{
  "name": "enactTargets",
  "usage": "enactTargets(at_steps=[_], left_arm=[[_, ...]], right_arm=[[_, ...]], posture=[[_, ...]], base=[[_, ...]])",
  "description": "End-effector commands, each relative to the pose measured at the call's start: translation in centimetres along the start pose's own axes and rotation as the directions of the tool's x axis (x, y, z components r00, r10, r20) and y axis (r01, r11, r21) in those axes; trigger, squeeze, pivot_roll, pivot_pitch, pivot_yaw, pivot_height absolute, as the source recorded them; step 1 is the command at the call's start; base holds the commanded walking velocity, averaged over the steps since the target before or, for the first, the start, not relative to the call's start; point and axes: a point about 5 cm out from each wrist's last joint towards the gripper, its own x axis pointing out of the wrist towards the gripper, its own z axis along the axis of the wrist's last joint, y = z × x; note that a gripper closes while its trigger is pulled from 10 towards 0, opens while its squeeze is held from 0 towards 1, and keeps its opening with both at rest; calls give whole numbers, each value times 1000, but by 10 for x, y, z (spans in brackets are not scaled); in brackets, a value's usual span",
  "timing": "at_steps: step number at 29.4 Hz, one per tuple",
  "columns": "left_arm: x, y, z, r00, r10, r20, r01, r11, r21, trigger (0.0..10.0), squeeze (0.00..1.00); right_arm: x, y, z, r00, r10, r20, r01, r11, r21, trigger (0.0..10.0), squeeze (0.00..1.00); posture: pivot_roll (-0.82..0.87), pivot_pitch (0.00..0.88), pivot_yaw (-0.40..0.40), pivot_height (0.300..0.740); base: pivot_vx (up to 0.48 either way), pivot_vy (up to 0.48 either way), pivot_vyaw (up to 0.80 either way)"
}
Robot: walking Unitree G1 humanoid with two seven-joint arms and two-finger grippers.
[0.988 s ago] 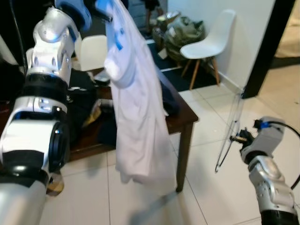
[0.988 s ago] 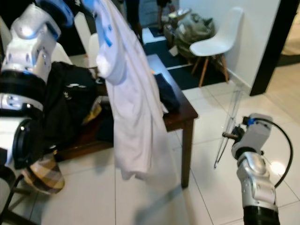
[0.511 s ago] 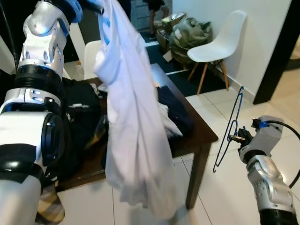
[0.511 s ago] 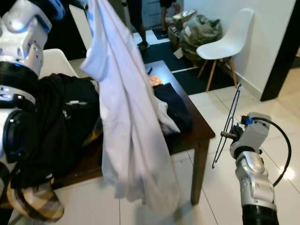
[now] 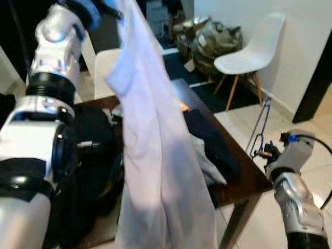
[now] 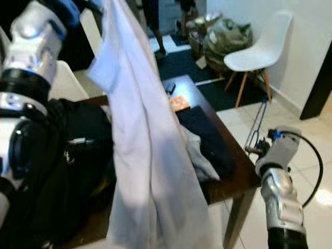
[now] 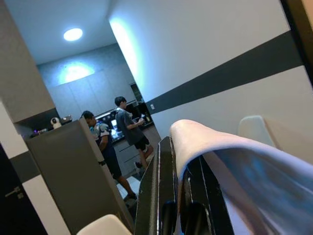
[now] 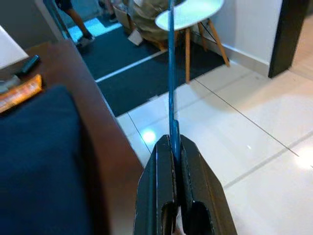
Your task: Hang hanger
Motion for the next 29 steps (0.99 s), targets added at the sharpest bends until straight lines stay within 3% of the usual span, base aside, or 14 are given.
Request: enactTargets(at_steps=[1,2,3,4,5,6,8,9,13,22,23,24,25,29], left_arm=[[-6,3,-14,998,20,-63,-20,1000,-12,10000,0],[-11,-16,-34,991,-53,-122,47,998,-50,10000,0],[-11,-16,-34,991,-53,-122,47,998,-50,10000,0],[-20,-43,-55,970,-177,-165,160,981,-109,10000,0],[-20,-43,-55,970,-177,-165,160,981,-109,10000,0],[-29,-65,-70,945,-268,-189,242,959,-151,10000,0],[-29,-65,-70,945,-268,-189,242,959,-151,10000,0],[-41,-89,-85,910,-358,-209,319,926,-201,10000,0],[-67,-122,-105,841,-495,-218,436,860,-266,10000,0],[-99,-154,-111,780,-606,-159,533,775,-341,10000,0],[-104,-161,-105,761,-639,-115,561,736,-378,10000,0],[-104,-161,-105,761,-639,-115,561,736,-378,10000,0],[-111,-170,-97,728,-683,-59,605,681,-411,10000,0],[-125,-185,-96,680,-732,-49,654,635,-411,10000,0]], right_arm=[[0,7,-3,1000,19,-6,-19,1000,2,10000,0],[0,6,-3,1000,18,-8,-18,1000,3,10000,0],[0,6,-3,1000,18,-8,-18,1000,3,10000,0],[-1,6,-3,1000,17,-9,-17,1000,3,10000,0],[-1,6,-3,1000,17,-9,-17,1000,3,10000,0],[-1,5,-3,1000,16,-11,-16,1000,3,10000,0],[-1,5,-3,1000,16,-11,-16,1000,3,10000,0],[-1,5,-3,1000,15,-12,-15,1000,3,10000,0],[-1,4,-3,1000,17,-16,-17,1000,5,10000,0],[-1,3,-4,1000,22,-21,-22,1000,6,10000,0],[-1,2,-4,1000,23,-22,-22,1000,6,10000,0],[-1,2,-4,1000,23,-22,-22,1000,6,10000,0],[-1,2,-4,999,23,-23,-23,1000,5,10000,0],[0,3,-4,999,24,-24,-24,1000,5,10000,0]], posture=[[-87,6,112,736],[-93,8,110,736],[-93,8,110,736],[-94,8,109,736],[-94,8,109,736],[-97,6,107,736],[-97,6,107,736],[-97,8,103,736],[-98,7,97,736],[-92,7,88,736],[-92,5,88,736],[-92,5,88,736],[-92,5,87,736],[-95,7,91,736]], base=[[0,0,0],[0,0,0],[0,0,0],[0,0,0],[0,0,0],[0,0,0],[0,0,0],[0,0,0],[0,0,0],[0,0,0],[0,0,0],[0,0,0],[0,0,0],[0,0,0]])
